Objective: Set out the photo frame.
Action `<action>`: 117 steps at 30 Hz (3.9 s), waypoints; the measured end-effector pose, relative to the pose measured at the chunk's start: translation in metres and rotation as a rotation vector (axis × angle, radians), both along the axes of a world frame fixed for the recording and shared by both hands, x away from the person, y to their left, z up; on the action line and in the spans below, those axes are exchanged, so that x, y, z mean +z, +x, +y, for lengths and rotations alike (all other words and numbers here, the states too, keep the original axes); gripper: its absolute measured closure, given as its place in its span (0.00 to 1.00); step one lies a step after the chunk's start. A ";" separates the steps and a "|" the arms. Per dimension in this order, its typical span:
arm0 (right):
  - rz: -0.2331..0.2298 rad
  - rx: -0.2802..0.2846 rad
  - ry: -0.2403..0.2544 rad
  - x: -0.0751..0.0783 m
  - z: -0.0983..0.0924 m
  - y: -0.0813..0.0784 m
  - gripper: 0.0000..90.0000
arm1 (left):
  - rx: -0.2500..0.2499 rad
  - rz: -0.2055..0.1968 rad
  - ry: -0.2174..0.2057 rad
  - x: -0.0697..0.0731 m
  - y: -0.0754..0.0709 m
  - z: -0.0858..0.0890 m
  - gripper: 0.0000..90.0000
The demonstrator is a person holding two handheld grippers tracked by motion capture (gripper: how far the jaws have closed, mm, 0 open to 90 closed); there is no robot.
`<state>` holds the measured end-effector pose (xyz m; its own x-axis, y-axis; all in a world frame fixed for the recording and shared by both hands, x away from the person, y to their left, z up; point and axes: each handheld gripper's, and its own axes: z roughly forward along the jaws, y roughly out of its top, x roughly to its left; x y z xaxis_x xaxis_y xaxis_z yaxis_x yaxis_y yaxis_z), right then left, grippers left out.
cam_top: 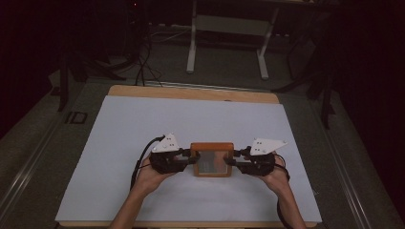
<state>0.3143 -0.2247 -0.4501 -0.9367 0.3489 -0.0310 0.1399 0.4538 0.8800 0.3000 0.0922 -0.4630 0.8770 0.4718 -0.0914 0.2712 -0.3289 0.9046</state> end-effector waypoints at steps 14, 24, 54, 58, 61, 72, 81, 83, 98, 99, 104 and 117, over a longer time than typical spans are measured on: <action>0.064 -0.014 0.096 -0.002 0.001 0.002 0.73 | 0.049 0.037 -0.057 0.008 -0.003 0.007 0.74; 0.127 -0.021 0.137 -0.006 0.006 0.004 0.73 | 0.084 0.081 -0.083 0.008 -0.005 0.014 0.74; 0.281 -0.069 0.165 -0.033 0.013 0.019 0.72 | 0.135 0.217 -0.113 -0.015 0.008 0.019 0.74; 0.282 -0.073 0.170 -0.034 0.013 0.019 0.72 | 0.129 0.209 -0.126 -0.018 0.009 0.021 0.74; 0.287 -0.077 0.178 -0.036 0.013 0.021 0.72 | 0.134 0.212 -0.137 -0.019 0.010 0.021 0.75; 0.298 -0.086 0.190 -0.039 0.013 0.023 0.72 | 0.155 0.206 -0.129 -0.021 0.012 0.019 0.75; 0.281 -0.098 0.165 -0.038 0.014 0.022 0.69 | 0.147 0.204 -0.114 -0.019 0.010 0.019 0.75; 0.282 -0.098 0.165 -0.038 0.014 0.022 0.69 | 0.147 0.202 -0.113 -0.019 0.010 0.019 0.75; 0.300 -0.090 0.147 -0.042 0.017 0.022 0.54 | 0.151 0.196 -0.131 -0.017 0.010 0.023 0.68; 0.296 -0.089 0.148 -0.041 0.017 0.022 0.54 | 0.149 0.192 -0.130 -0.017 0.010 0.023 0.69; 0.287 -0.071 0.151 -0.038 0.016 0.020 0.59 | 0.155 0.179 -0.124 -0.017 0.010 0.022 0.74; 0.278 -0.074 0.148 -0.036 0.013 0.019 0.57 | 0.157 0.181 -0.134 -0.015 0.009 0.025 0.68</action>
<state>0.3334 -0.2113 -0.4863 -0.8739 0.3982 0.2787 0.4121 0.3031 0.8592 0.3091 0.1175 -0.4779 0.7578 0.5737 -0.3108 0.4708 -0.1510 0.8692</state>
